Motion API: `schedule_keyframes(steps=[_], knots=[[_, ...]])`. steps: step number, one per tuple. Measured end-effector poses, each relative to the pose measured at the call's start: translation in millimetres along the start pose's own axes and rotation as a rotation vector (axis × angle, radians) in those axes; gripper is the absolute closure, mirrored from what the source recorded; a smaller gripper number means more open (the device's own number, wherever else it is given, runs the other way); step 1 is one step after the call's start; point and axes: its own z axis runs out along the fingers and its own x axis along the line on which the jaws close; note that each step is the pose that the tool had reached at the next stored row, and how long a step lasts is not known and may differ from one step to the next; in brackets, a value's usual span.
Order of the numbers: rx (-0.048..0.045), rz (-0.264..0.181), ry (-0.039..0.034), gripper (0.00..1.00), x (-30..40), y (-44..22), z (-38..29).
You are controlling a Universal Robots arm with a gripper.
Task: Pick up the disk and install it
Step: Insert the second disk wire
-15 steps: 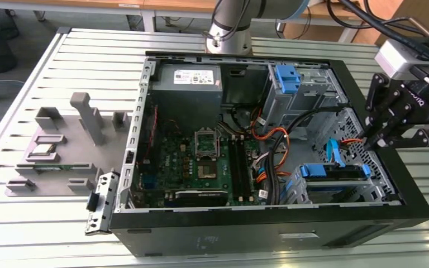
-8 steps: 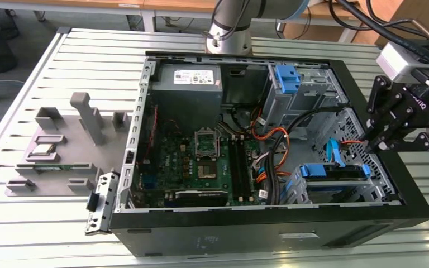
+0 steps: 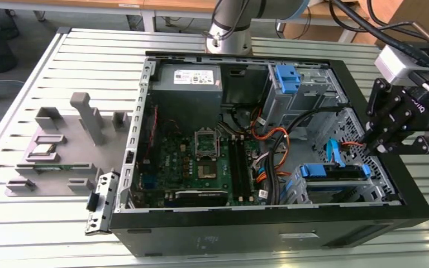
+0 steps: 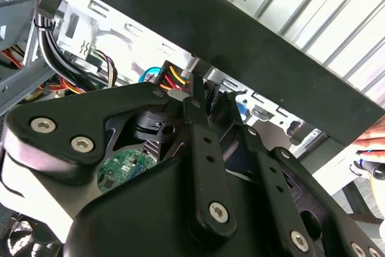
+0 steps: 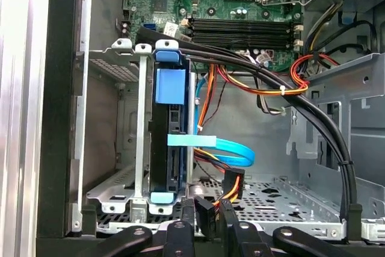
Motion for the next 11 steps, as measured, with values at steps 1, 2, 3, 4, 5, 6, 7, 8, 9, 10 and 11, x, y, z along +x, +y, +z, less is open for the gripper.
schedule_keyframes(steps=[1, 2, 3, 4, 5, 6, 7, 8, 9, 10, 11], knots=[[0.0001, 0.003, -0.0001, 0.69, 0.3, 0.8, 0.3], [0.0002, 0.005, -0.0003, 0.69, 0.6, 1.6, 0.6], [0.0002, 0.008, -0.0004, 0.69, 0.9, 2.5, 0.9], [0.0003, 0.010, -0.0004, 0.69, 1.0, 3.4, 1.2], [0.0004, 0.013, -0.0004, 0.69, 1.3, 4.1, 1.3], [0.0004, 0.015, -0.0005, 0.69, 1.5, 4.8, 1.5], [0.0004, 0.016, -0.0006, 0.69, 1.7, 5.6, 1.7], [0.0004, 0.018, -0.0008, 0.69, 1.8, 6.3, 1.9], [0.0005, 0.019, -0.0008, 0.69, 1.8, 6.5, 2.0], [0.0004, 0.019, -0.0008, 0.69, 1.8, 6.6, 2.0], [0.0004, 0.019, -0.0007, 0.69, 1.8, 6.6, 2.0]])
